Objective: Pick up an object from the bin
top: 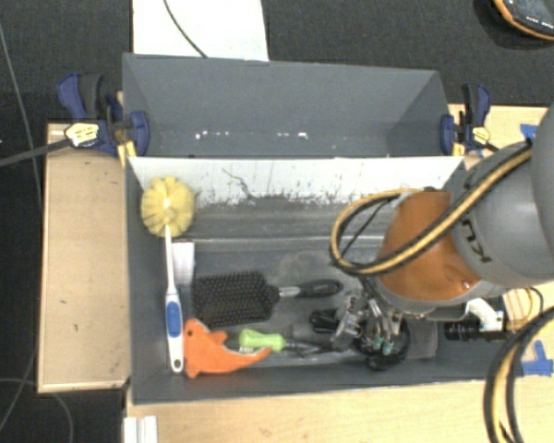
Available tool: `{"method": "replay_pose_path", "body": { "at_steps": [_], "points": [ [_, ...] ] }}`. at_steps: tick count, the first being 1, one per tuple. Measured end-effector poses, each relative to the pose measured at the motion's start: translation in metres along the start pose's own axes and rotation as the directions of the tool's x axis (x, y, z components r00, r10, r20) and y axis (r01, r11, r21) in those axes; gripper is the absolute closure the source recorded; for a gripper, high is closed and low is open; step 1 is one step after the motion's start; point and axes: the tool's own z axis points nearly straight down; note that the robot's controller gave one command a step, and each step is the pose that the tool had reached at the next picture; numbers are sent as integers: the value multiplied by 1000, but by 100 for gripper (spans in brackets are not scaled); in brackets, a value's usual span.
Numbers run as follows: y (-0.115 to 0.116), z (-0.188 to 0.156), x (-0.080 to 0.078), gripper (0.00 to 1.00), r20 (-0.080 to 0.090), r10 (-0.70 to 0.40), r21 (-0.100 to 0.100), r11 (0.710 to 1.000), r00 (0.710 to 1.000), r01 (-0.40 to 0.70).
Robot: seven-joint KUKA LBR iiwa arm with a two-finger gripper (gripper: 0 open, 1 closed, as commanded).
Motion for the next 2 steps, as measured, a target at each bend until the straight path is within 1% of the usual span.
{"method": "replay_pose_path", "body": {
  "at_steps": [2],
  "points": [
    [-1,-6,1,100,-3,0,2,1000,1000,0]
  ]
}}
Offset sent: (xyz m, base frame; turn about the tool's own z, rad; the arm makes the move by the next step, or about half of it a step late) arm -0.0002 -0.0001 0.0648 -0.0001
